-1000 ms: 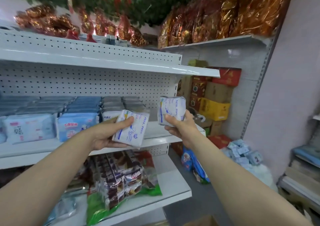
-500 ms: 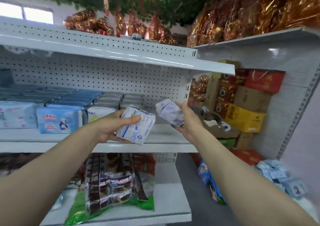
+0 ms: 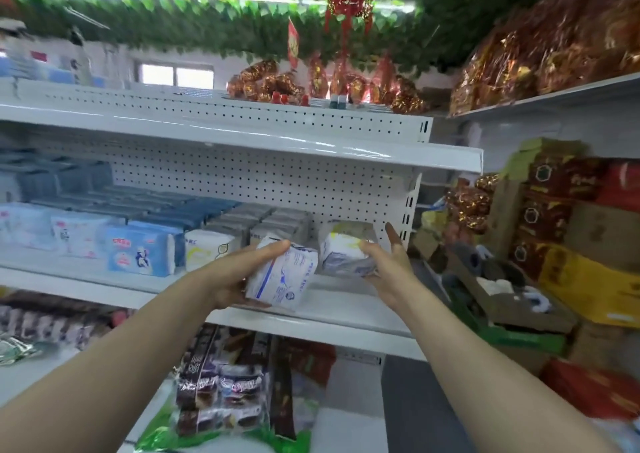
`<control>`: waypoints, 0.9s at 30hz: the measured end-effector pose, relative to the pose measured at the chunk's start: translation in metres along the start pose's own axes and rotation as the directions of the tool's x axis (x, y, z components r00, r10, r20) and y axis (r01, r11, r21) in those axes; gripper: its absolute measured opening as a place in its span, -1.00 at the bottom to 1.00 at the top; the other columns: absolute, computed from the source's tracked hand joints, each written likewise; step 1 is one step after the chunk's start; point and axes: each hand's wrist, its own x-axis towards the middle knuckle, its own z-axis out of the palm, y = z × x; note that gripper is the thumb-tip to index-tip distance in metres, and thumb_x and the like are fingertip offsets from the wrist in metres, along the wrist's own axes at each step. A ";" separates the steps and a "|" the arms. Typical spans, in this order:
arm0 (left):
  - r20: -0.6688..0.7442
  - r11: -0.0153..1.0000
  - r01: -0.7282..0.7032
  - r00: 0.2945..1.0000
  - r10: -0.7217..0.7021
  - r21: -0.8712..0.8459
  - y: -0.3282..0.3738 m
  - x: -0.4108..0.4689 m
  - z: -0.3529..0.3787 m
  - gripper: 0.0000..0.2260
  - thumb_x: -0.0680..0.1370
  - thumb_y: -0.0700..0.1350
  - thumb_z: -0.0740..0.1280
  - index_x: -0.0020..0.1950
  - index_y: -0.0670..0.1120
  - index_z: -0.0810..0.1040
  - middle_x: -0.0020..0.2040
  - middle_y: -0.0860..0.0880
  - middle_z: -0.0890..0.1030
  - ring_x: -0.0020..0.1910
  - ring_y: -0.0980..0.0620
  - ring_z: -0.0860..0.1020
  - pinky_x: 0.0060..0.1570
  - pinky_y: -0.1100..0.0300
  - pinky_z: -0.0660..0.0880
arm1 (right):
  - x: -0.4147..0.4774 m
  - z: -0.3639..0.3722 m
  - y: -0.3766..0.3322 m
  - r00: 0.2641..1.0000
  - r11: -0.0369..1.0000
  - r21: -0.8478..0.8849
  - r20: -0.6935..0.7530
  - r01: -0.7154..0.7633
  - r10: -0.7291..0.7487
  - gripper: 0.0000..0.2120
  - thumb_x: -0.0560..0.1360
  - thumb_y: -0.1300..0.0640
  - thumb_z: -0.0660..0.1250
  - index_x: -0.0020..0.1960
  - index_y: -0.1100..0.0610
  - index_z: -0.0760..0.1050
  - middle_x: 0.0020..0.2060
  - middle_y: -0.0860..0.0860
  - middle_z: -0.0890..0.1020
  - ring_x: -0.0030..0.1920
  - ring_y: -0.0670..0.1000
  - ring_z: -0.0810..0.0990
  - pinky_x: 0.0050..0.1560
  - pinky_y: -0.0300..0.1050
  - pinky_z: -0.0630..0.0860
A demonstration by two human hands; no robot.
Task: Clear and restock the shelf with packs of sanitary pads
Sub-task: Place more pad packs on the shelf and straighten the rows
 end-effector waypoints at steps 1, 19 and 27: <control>0.004 1.000 0.006 1.000 -0.006 0.016 0.001 0.003 -0.001 -0.51 0.43 0.23 0.41 0.24 -0.02 0.59 0.00 -0.06 0.73 -0.07 -0.07 0.71 -0.05 0.00 0.64 | 0.002 0.001 0.000 1.000 0.999 0.036 -0.013 -0.011 0.012 -0.26 0.55 0.21 0.40 0.56 -0.26 0.18 0.38 -0.08 0.34 0.34 0.11 0.48 0.03 0.02 0.61; 0.035 0.666 -0.382 0.881 0.471 0.641 -0.030 0.040 -0.014 -0.29 0.14 0.41 0.49 0.25 0.30 0.41 0.29 0.08 0.36 0.34 0.04 0.34 0.40 0.06 0.31 | 0.016 0.015 0.012 0.991 0.967 0.255 -0.128 -0.013 0.047 -0.46 0.51 0.31 0.39 0.44 0.10 0.34 0.04 0.11 0.66 -0.14 0.03 0.69 -0.28 -0.06 0.67; 0.096 0.646 -0.428 0.870 0.483 0.632 -0.036 0.031 -0.014 -0.35 0.30 0.20 0.60 0.28 0.25 0.37 0.29 0.13 0.28 0.29 0.17 0.28 0.28 0.25 0.23 | 0.009 0.016 0.004 0.994 0.972 0.233 -0.104 0.041 -0.017 -0.39 0.50 0.29 0.42 0.48 0.08 0.28 0.16 0.11 0.65 -0.12 -0.03 0.71 -0.26 -0.06 0.64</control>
